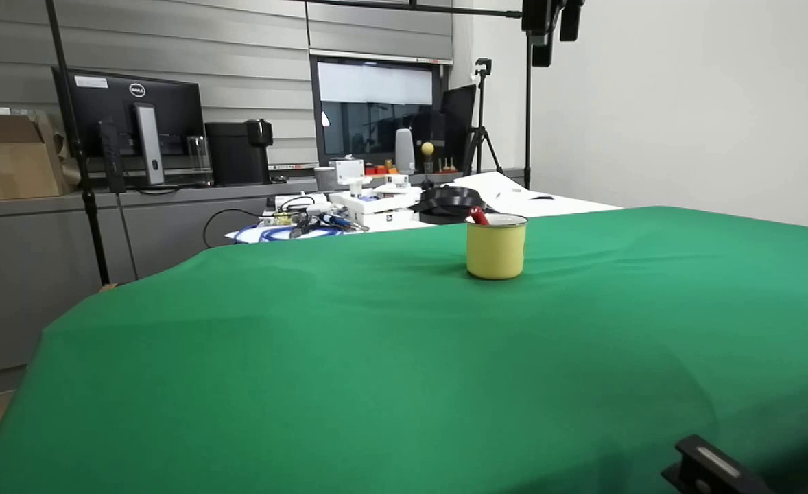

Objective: Remove the marker from the mug.

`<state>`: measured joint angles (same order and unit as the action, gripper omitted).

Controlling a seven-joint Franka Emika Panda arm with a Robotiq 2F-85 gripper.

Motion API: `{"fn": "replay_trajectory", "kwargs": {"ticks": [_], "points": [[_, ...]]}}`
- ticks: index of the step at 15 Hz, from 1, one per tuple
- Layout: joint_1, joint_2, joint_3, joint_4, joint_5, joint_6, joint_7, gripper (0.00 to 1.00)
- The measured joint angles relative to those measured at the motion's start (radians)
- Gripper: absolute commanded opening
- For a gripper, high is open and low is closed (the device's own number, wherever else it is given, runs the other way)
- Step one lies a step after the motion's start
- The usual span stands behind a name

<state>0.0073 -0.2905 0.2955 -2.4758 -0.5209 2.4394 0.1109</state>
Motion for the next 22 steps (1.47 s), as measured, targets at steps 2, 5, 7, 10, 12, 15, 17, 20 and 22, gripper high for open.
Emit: {"fn": "replay_trajectory", "kwargs": {"ticks": [2, 5, 7, 10, 12, 15, 17, 20, 22], "points": [[0.006, 0.033, 0.02, 0.001, -0.026, -0.001, 0.027, 1.0], [0.006, 0.043, 0.02, 0.005, -0.03, -0.001, 0.029, 1.0], [0.006, 0.043, 0.02, 0.006, -0.03, -0.001, 0.029, 1.0], [0.006, 0.043, 0.02, 0.007, -0.03, -0.001, 0.029, 1.0], [0.006, 0.043, 0.02, 0.007, -0.03, -0.001, 0.029, 1.0], [0.02, 0.051, 0.01, 0.006, -0.051, 0.003, 0.025, 1.0], [0.027, 0.077, 0.01, 0.01, -0.099, 0.023, 0.025, 1.0], [0.046, 0.16, 0.006, 0.03, -0.179, 0.064, -0.013, 1.0], [0.063, 0.235, -0.01, 0.053, -0.211, 0.096, -0.084, 1.0]]}}
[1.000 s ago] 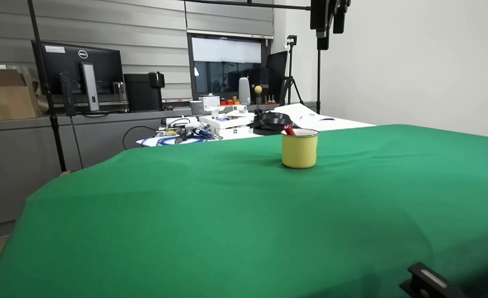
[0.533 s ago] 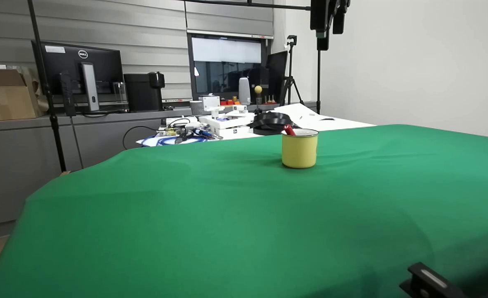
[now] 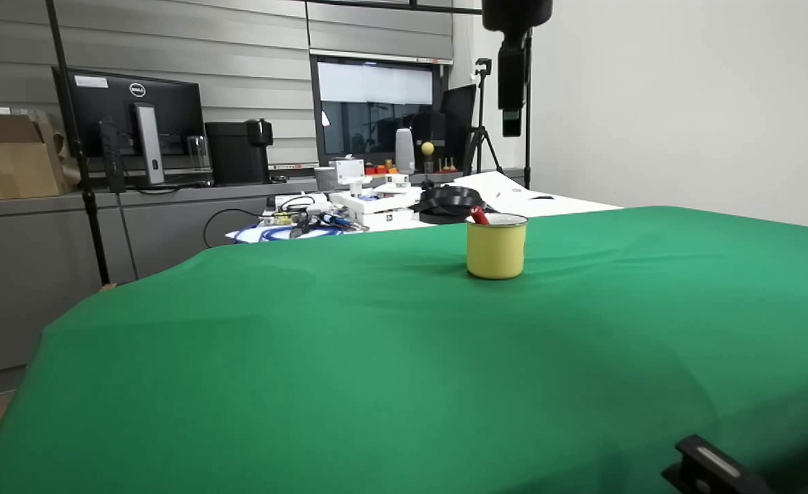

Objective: Remove the marker from the mug.

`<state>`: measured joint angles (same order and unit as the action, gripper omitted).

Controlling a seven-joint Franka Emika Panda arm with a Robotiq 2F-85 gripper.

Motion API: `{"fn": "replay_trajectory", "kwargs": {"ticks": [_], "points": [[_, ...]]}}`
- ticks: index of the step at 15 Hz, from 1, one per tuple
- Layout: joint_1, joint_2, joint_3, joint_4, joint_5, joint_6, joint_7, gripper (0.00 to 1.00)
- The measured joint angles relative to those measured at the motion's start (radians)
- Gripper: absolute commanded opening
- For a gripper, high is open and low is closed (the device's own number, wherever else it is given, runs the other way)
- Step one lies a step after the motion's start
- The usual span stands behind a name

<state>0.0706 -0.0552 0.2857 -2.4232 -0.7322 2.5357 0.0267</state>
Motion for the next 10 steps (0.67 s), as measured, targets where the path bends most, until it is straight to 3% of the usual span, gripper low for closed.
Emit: {"fn": "replay_trajectory", "kwargs": {"ticks": [6, 10], "points": [[0.043, 0.208, -0.049, 0.099, -0.002, 0.048, -0.296, 1.0], [0.073, 0.27, -0.055, 0.148, -0.01, 0.025, -0.4, 1.0]]}}
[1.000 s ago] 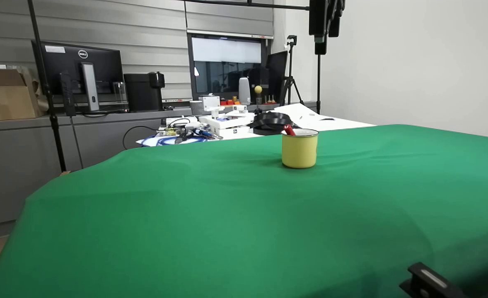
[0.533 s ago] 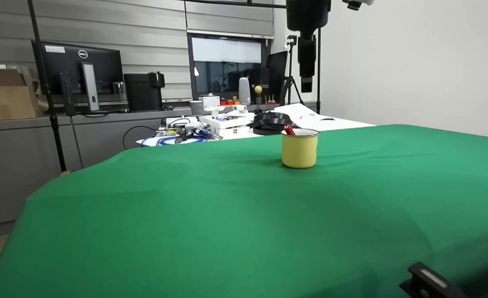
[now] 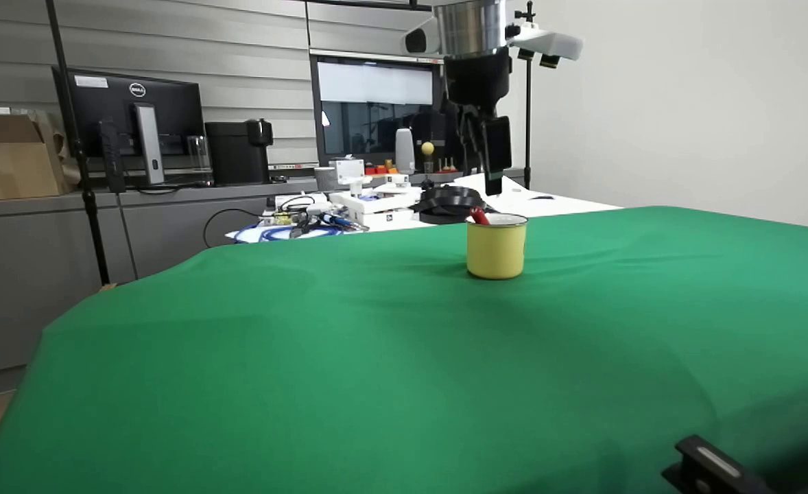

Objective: Remove the marker from the mug.

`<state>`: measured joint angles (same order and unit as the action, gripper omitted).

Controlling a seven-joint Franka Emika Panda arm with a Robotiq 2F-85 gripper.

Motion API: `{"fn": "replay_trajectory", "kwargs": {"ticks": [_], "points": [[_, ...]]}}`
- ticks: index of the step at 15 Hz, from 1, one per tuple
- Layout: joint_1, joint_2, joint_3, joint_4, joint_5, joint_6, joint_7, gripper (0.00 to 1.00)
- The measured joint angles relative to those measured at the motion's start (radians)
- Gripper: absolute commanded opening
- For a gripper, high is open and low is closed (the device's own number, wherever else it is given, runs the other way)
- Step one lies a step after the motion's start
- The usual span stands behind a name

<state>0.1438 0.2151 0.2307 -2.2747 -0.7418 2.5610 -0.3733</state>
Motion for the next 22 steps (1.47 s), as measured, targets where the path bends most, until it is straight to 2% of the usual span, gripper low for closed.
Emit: {"fn": "replay_trajectory", "kwargs": {"ticks": [5, 11, 13, 22], "points": [[0.034, 0.039, -0.004, 0.026, -0.011, -0.043, -0.048, 1.0], [0.039, 0.097, -0.005, 0.053, -0.013, -0.053, -0.077, 1.0], [0.039, 0.114, -0.005, 0.063, -0.012, -0.057, -0.082, 0.73], [0.042, 0.149, -0.005, 0.09, -0.012, -0.066, -0.083, 0.11]]}}
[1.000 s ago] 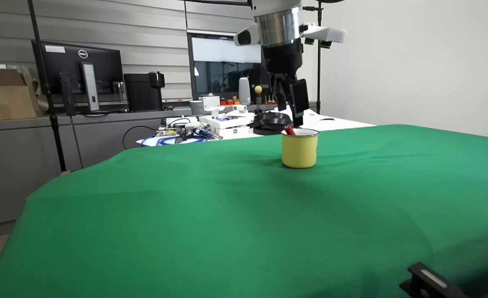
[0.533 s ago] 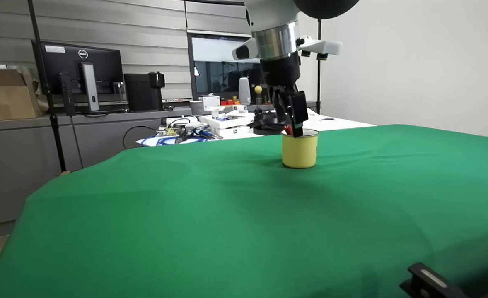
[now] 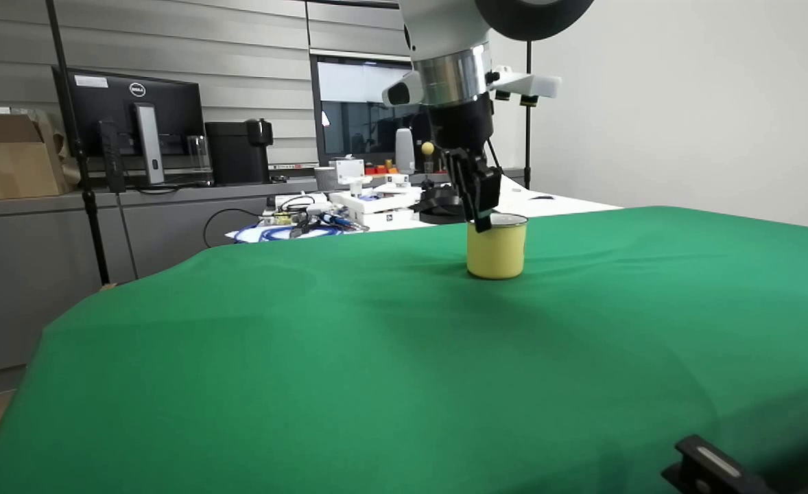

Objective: Remove the marker from the mug.

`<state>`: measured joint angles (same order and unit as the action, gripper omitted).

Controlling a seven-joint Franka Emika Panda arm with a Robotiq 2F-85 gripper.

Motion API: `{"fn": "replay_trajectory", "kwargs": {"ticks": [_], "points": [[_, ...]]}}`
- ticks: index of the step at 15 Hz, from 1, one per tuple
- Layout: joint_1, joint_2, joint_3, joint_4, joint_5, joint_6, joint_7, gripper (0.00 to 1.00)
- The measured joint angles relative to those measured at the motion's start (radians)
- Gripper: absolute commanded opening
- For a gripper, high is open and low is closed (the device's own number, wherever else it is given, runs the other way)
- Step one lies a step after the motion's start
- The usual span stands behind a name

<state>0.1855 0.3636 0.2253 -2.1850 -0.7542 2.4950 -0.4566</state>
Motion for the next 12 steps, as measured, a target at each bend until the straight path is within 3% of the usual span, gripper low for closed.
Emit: {"fn": "replay_trajectory", "kwargs": {"ticks": [1, 12], "points": [[0.001, 0.001, 0.0, 0.001, 0.0, 0.0, 0.0, 0.03], [0.028, -0.009, 0.0, 0.057, 0.006, -0.08, 0.002, 0.06]]}}
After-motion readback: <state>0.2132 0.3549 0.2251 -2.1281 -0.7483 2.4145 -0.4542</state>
